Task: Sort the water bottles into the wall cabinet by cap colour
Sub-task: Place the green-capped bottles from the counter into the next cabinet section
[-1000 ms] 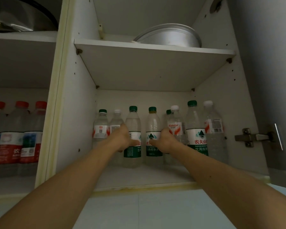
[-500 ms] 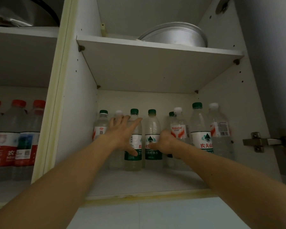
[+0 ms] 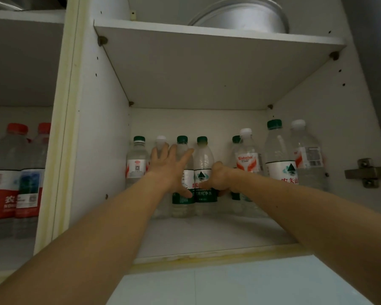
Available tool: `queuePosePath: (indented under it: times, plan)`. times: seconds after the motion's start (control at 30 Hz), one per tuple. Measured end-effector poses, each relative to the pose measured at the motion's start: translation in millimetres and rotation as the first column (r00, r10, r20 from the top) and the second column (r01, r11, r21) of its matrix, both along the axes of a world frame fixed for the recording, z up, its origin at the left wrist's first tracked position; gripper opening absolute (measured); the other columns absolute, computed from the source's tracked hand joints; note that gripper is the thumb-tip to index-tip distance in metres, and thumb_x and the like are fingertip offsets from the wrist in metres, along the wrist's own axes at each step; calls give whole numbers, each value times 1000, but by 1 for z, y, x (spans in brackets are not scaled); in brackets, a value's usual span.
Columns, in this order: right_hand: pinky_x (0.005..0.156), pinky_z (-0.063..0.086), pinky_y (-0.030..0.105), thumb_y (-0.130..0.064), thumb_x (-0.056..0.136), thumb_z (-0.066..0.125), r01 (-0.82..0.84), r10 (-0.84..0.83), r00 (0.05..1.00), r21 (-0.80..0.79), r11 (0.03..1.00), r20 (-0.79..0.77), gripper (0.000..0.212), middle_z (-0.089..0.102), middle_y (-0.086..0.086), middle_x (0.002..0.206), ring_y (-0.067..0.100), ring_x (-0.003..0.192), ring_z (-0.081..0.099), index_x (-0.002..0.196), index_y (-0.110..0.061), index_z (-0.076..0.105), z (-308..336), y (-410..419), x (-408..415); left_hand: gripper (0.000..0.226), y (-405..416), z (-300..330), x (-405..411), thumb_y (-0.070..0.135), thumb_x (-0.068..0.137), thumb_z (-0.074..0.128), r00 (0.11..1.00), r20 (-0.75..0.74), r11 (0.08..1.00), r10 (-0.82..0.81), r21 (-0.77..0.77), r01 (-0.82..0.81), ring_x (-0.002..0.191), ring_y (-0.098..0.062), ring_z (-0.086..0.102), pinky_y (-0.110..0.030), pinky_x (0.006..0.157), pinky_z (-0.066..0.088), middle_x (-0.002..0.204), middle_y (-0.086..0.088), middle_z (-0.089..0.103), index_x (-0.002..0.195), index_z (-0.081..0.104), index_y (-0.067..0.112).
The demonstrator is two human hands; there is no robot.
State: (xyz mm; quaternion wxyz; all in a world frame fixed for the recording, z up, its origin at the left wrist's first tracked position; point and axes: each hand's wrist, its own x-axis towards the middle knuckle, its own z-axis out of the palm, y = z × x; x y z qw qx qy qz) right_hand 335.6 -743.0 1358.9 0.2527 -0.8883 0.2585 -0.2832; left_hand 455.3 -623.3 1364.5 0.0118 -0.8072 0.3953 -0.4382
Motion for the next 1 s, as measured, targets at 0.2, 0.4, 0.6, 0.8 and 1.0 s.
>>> queuePosePath:
  times: [0.2,0.4,0.6,0.8,1.0]
  plan:
    - [89,60,45,-27,86,78,-27,26,999,48,998,35,63,59,16,125,29,107,65,133,-8,40,-1,-5,3,137,-3,-1,2,84,56,72,999,30,1000,16,-5,-16,150,-41,5,-61,118,6,164,-16,7,157,-7,35]
    - [68,55,30,-31,86,79,-21,22,996,-14,1000,85,68,58,11,122,23,101,60,136,-9,38,-9,-10,3,138,-5,-3,4,86,57,70,999,41,1000,27,-14,-26,151,-41,3,-62,118,5,165,-16,4,157,-10,35]
    - [87,57,39,-25,84,82,-20,23,999,-75,997,33,72,56,9,119,25,105,59,137,-9,36,-19,-8,1,137,-3,-7,3,85,58,70,998,62,1000,8,-20,-7,150,-40,4,-61,118,6,164,-17,5,157,-10,33]
    - [54,47,24,-27,86,79,-12,7,1000,-237,971,-21,48,55,-1,87,13,75,58,121,-14,50,-19,1,-5,140,0,-8,1,84,56,72,999,52,1000,-11,-23,13,150,-40,5,-60,118,5,162,-18,6,157,-10,30]
    - [74,59,32,-17,93,69,127,-114,992,-536,835,58,15,64,4,96,17,82,64,104,-13,60,-9,21,-28,135,2,-5,-4,81,58,74,986,80,984,-146,-91,153,149,-39,10,-60,120,8,163,-18,9,153,-9,31]
